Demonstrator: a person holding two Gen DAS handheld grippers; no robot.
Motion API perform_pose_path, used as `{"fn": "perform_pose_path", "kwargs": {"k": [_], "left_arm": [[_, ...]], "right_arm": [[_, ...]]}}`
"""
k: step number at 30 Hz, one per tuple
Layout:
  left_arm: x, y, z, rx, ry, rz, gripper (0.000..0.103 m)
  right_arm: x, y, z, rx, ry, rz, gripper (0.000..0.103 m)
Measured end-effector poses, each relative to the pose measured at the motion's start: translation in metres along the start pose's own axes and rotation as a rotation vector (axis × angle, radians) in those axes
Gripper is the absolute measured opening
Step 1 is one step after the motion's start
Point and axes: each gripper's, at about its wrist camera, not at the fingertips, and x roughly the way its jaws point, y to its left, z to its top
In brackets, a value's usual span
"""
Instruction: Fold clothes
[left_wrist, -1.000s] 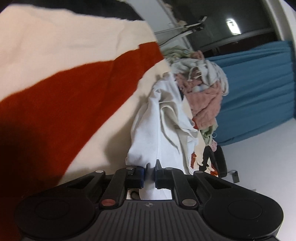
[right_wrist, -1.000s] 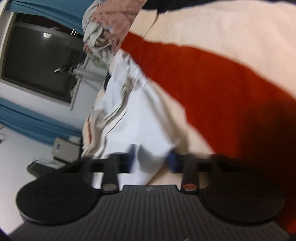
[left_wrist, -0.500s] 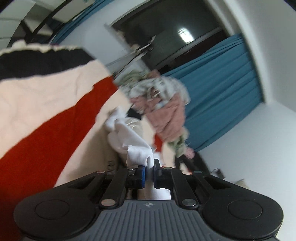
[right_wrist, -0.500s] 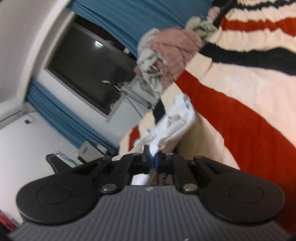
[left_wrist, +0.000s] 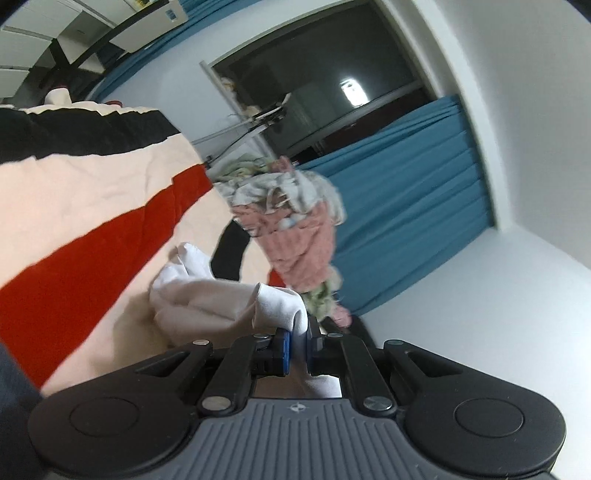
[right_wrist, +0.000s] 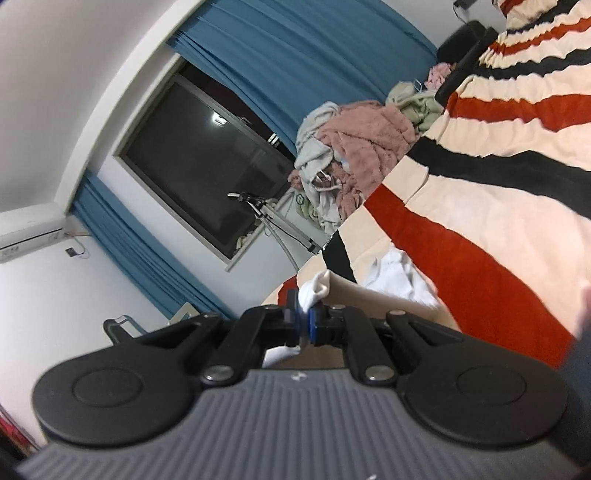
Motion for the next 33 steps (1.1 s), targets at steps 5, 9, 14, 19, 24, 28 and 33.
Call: {"fn": "perform_pose_path", "kwargs": {"k": [5, 9, 14, 19, 24, 28, 33], "left_arm": [[0.088, -0.014, 0.058, 0.059, 0.098, 0.120, 0.009], [0.180, 0.014, 0.084, 0.155, 0.142, 0.241, 0.009], [0.238, 0.067, 0.076, 0.143, 0.147, 0.302, 0.009], [0.257, 0.063, 0.078, 0.241, 0.135, 0.280, 0.009], [0.267, 0.050, 0.073, 0.400, 0.188, 0.245, 0.036], [0.265, 0.038, 0.065, 0.499, 0.177, 0.236, 0.083], [0.276, 0.037, 0.052, 0.597, 0.215, 0.277, 0.084]], "right_arm": [[0.092, 0.021, 0.039, 0.047, 0.071, -0.081, 0.008], [0.176, 0.013, 0.045, -0.018, 0.089, -0.159, 0.008], [0.239, -0.028, 0.024, -0.116, 0.133, -0.206, 0.008], [0.265, -0.066, 0.026, -0.007, 0.212, -0.218, 0.010], [0.271, -0.070, 0.031, -0.013, 0.250, -0.206, 0.063], [0.258, -0.054, 0.027, -0.093, 0.228, -0.125, 0.098], [0.269, -0.029, 0.006, -0.465, 0.205, -0.114, 0.091]]}}
